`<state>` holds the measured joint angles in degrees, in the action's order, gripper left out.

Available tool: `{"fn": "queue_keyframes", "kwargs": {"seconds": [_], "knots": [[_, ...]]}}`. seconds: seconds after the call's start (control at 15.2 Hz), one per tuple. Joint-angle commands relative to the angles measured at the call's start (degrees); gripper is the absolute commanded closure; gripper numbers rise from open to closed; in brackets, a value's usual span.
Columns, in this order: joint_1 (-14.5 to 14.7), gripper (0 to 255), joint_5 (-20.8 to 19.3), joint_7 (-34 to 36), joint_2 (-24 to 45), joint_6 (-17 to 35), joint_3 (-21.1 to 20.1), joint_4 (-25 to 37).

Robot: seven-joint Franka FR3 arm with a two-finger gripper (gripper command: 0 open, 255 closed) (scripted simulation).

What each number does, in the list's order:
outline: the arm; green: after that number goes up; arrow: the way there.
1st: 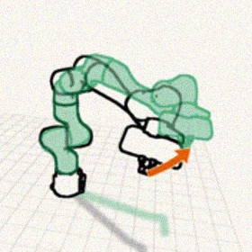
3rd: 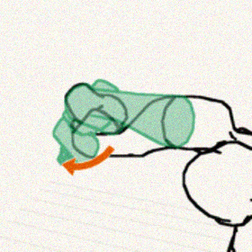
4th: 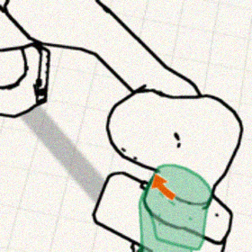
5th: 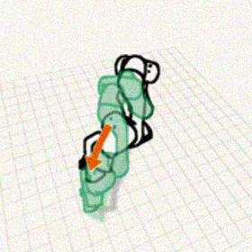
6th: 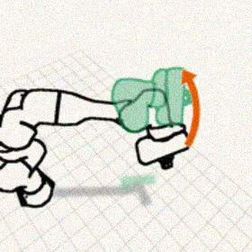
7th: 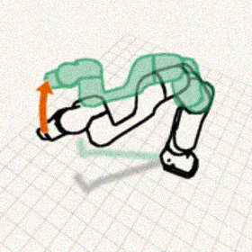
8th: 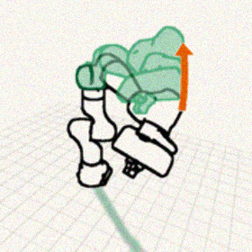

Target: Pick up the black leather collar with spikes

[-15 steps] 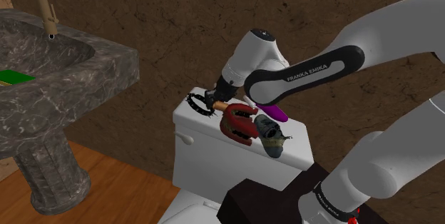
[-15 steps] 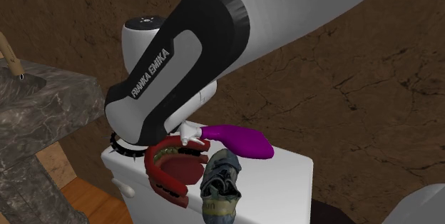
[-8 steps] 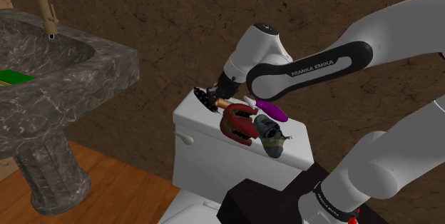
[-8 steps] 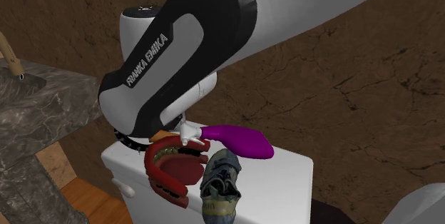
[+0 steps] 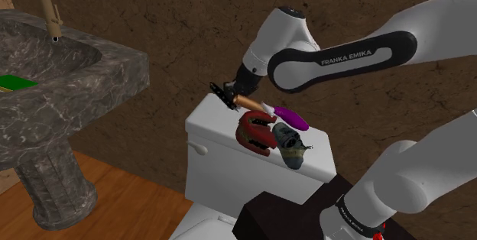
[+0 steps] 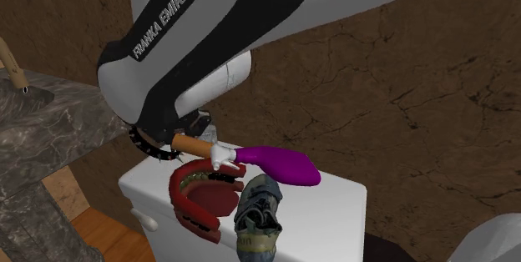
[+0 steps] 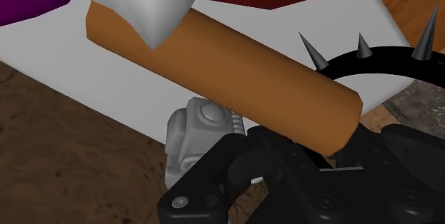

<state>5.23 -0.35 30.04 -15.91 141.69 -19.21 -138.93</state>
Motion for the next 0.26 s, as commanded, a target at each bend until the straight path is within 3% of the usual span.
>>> {"fn": "queue_keyframes", "kwargs": {"seconds": [0.0,0.2], "knots": [[0.17,255,0.41,-0.37,-0.88,-1.53,0.23,0.66],[0.24,255,0.58,-0.56,-1.28,-2.48,0.36,1.22]]}}
